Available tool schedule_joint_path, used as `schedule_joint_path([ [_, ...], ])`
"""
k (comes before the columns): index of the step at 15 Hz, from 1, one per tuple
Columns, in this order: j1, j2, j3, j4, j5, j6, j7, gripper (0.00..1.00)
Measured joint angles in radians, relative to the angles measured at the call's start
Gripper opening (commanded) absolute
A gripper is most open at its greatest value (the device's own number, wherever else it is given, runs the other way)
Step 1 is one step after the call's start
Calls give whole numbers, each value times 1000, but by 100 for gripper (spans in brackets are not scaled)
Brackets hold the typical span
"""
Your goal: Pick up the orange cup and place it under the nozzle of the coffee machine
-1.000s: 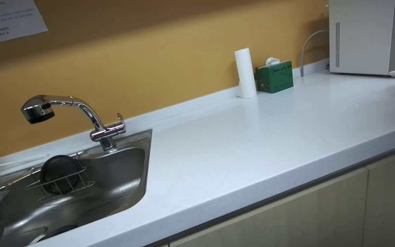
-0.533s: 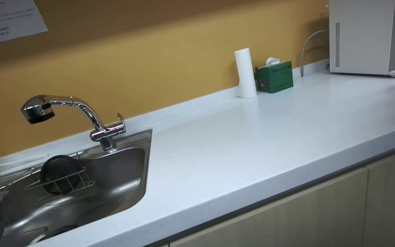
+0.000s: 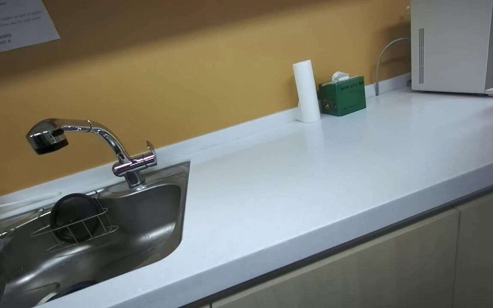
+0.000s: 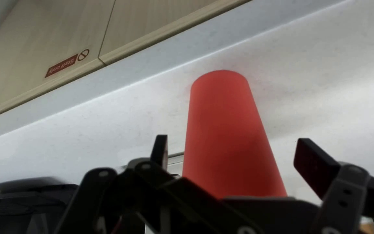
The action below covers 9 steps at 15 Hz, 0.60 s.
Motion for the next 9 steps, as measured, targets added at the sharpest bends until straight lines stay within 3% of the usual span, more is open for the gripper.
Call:
schedule_joint_path([
  [3, 14, 46, -12, 6, 18, 70, -10, 100],
  [9, 19, 60, 3, 44, 13, 69, -10, 100],
])
